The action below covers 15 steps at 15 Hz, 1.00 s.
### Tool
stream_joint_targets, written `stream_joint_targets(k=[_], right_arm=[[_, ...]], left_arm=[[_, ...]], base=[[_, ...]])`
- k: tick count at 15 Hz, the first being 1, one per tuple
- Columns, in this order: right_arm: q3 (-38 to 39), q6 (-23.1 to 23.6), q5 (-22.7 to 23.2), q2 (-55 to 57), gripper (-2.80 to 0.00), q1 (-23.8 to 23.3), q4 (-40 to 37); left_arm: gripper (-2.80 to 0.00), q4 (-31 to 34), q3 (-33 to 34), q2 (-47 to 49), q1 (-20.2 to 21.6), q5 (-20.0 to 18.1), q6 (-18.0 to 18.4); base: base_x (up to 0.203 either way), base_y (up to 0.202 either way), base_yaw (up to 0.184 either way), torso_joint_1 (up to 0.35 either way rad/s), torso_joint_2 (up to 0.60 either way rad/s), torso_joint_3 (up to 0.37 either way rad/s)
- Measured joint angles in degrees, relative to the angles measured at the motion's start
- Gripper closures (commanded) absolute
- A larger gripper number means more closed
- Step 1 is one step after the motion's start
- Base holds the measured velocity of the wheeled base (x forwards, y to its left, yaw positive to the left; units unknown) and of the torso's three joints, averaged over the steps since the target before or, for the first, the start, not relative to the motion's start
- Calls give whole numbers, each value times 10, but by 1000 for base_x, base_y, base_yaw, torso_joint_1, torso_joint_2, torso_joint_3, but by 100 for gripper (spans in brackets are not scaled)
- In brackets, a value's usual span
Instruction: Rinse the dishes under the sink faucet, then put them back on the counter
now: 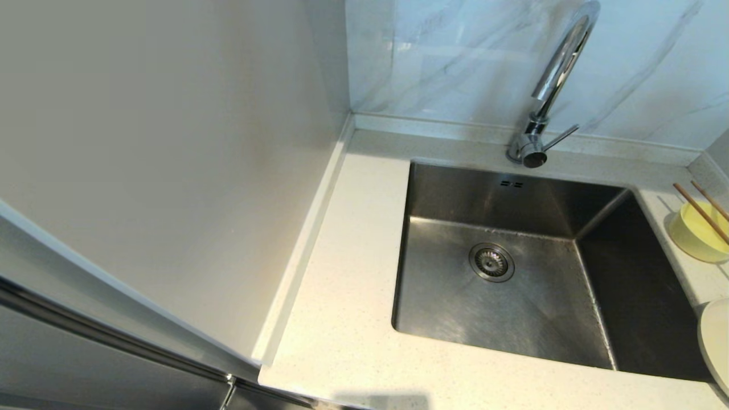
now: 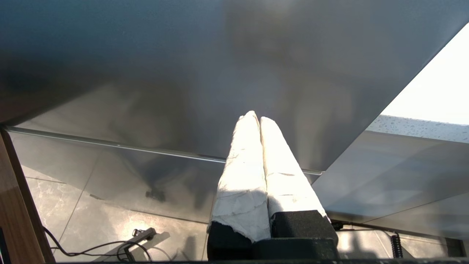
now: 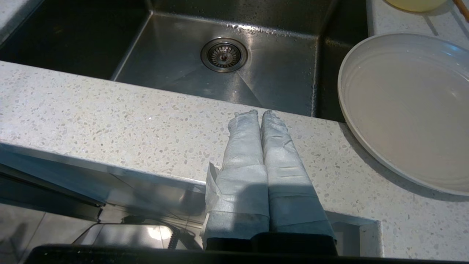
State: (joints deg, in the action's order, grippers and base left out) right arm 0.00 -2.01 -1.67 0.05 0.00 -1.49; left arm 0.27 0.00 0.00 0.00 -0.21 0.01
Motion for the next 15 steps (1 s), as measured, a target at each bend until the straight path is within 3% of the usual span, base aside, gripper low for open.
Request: stream_joint_targets(k=[15], right_arm=[[0, 0, 0, 0, 0, 0, 0]], left_arm=[[0, 0, 0, 0, 0, 0, 0]], base=[[0, 0, 0, 0, 0, 0]])
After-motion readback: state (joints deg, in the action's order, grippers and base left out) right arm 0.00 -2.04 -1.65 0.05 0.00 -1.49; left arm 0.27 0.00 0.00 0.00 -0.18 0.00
